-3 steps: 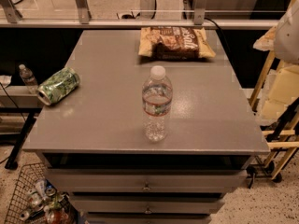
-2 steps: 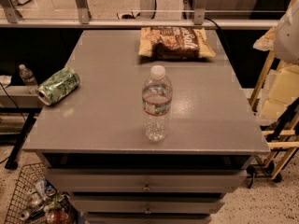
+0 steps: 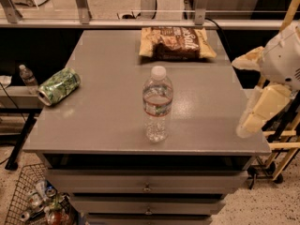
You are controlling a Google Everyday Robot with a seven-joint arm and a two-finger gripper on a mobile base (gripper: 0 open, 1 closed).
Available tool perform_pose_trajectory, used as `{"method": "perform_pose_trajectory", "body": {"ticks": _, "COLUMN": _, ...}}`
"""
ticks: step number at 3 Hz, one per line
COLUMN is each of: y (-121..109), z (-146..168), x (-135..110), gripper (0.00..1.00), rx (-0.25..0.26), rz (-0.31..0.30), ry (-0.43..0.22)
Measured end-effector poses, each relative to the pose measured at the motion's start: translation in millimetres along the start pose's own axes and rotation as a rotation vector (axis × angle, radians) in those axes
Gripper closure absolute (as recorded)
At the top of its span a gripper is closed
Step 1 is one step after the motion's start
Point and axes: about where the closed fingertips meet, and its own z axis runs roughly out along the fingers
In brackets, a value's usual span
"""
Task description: Move water bottle near brown chip bag
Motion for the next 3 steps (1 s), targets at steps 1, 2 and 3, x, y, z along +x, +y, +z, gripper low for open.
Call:
{"method": "perform_pose_trajectory", "body": {"ticks": 1, "y": 10, "z": 43, "x": -15, "gripper": 0.00, "rx": -0.052, "rz": -0.045, "ry": -0.225}}
{"method": "perform_pose_trajectory", "body": {"ticks": 2, "y": 17, "z": 43, "x": -40, "gripper": 0.00, "rx": -0.073, "rz": -0.066, "ry": -0.342}}
{"method": "perform_pose_trajectory", "body": {"ticks": 3, "y": 17, "z": 43, "x": -40, "gripper": 0.00, "rx": -0.074, "rz": -0.063, "ry": -0.342}}
